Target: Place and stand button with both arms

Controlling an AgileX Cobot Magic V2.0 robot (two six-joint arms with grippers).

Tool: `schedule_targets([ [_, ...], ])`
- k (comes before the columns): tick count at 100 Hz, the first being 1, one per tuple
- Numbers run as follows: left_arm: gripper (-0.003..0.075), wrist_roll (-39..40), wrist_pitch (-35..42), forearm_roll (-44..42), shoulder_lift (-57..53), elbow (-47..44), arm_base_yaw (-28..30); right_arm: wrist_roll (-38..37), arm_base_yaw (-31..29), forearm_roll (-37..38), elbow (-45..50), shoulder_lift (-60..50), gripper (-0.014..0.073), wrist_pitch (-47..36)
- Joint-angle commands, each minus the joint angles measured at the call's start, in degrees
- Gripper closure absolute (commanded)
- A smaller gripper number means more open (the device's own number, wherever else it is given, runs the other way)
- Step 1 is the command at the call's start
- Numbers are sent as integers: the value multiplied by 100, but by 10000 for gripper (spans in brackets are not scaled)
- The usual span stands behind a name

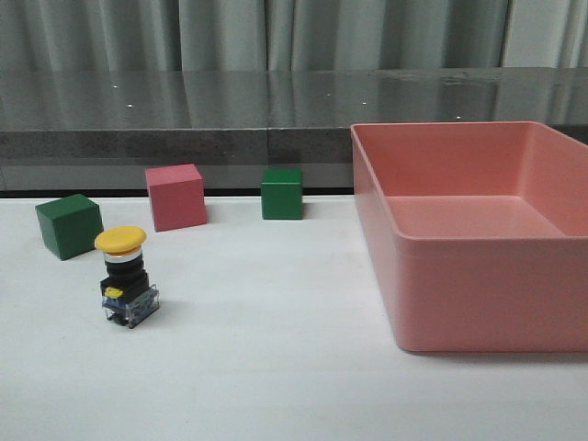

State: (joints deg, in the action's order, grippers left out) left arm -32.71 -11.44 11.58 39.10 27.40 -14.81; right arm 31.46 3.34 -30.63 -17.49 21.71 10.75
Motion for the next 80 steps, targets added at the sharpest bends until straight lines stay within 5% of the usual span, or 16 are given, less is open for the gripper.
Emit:
schedule_targets([
  [1, 739, 66, 490, 98, -26, 160, 13, 14, -21, -61, -149, 24, 652, -364],
  [28, 739, 116, 1034, 98, -49, -73, 278, 14, -21, -61, -149, 24, 652, -364],
  [40, 739, 905, 1568, -217, -336, -578, 556, 14, -21, -61, -149, 24, 652, -364],
  [54, 739, 1865, 1569, -1126, -1150, -1309, 851, 14, -21, -61, -149, 24, 652, -364],
  [80, 739, 2018, 977, -1305, -3152, -2380, 907, 14, -21, -61, -149, 24, 652, -364],
])
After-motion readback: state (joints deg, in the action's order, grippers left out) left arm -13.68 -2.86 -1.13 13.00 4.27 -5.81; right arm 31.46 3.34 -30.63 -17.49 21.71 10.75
